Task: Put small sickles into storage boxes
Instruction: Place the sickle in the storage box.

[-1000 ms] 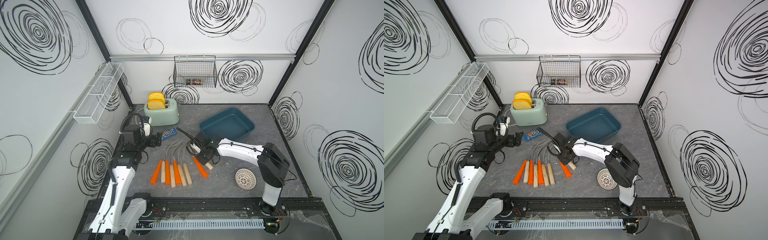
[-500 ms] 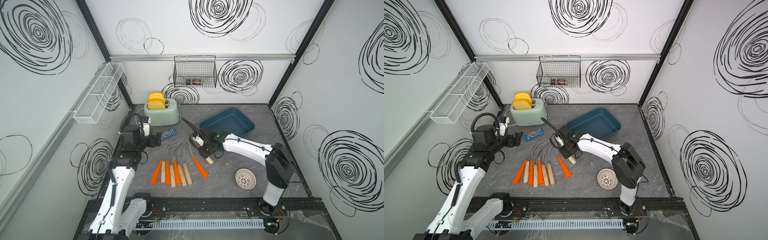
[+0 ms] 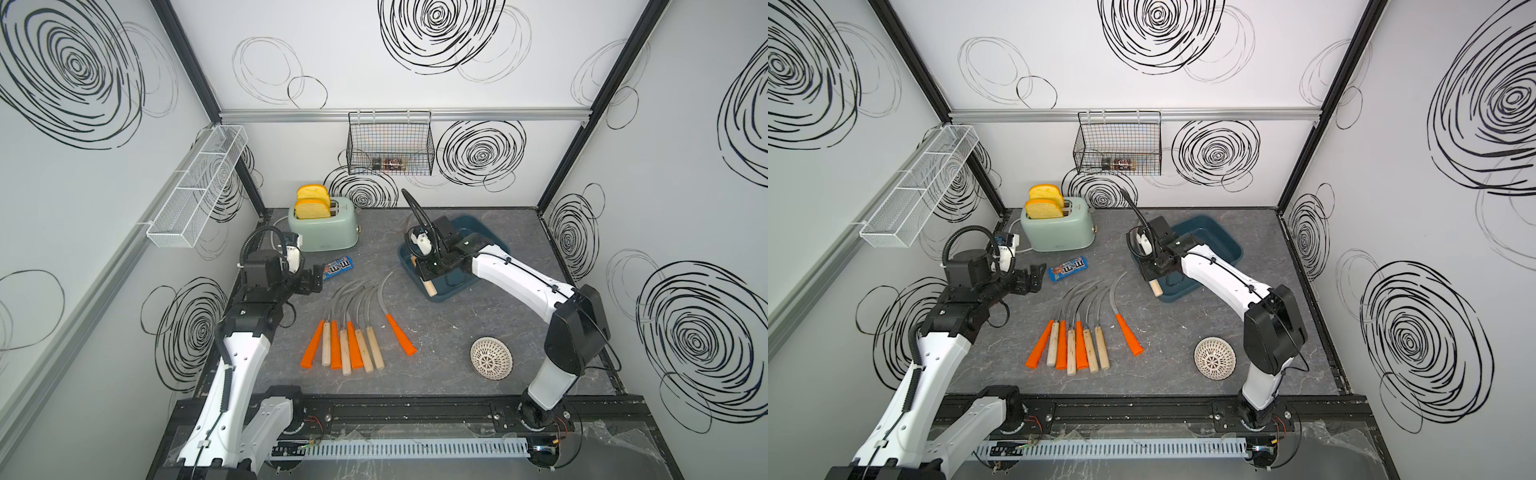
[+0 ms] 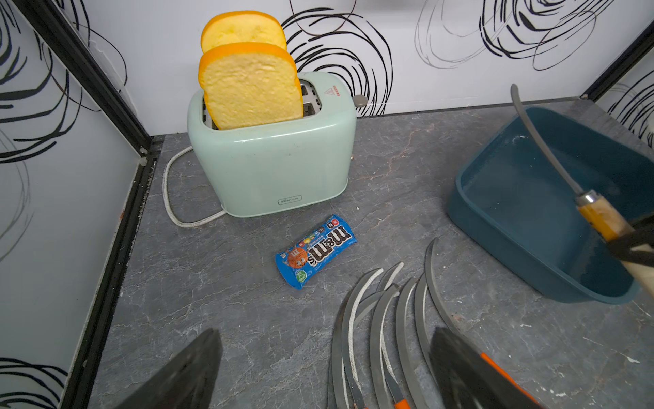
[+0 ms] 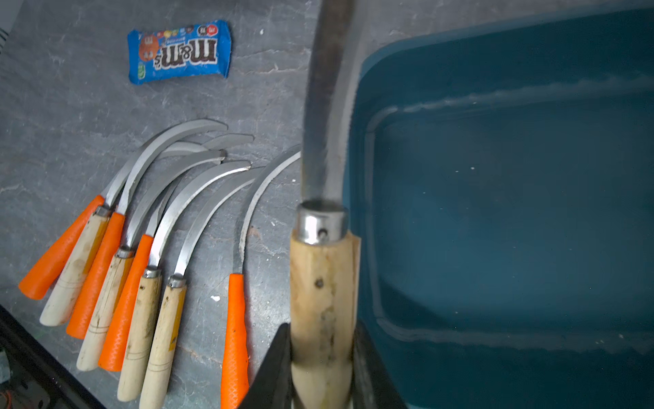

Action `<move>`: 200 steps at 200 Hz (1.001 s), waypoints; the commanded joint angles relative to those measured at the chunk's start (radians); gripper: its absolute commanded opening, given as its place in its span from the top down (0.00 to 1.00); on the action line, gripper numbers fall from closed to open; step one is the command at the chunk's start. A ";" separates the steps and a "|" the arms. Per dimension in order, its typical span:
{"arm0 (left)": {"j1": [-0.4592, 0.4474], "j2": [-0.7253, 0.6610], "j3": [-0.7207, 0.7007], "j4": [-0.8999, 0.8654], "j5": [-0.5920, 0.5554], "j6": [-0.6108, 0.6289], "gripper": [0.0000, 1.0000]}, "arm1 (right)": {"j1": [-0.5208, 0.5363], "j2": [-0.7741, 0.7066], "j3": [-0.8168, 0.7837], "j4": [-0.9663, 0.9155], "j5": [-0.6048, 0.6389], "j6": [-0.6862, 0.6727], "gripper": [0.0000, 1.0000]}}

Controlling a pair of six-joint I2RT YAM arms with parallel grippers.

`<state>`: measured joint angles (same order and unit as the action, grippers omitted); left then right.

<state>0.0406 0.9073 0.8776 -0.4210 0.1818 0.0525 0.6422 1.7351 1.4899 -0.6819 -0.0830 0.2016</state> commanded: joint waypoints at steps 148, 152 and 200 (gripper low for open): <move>0.010 0.020 0.063 0.028 0.042 -0.002 0.04 | -0.258 -0.038 -0.126 0.212 -0.202 0.310 1.00; 0.010 0.020 0.063 0.027 0.042 -0.001 0.04 | -0.261 -0.038 -0.132 0.220 -0.206 0.320 1.00; 0.008 0.021 0.064 0.024 0.048 -0.007 0.04 | -0.289 -0.059 -0.231 0.313 -0.218 0.432 1.00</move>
<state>0.0414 0.9276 0.9108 -0.4179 0.2108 0.0521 0.3683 1.7004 1.2968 -0.4526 -0.2836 0.5529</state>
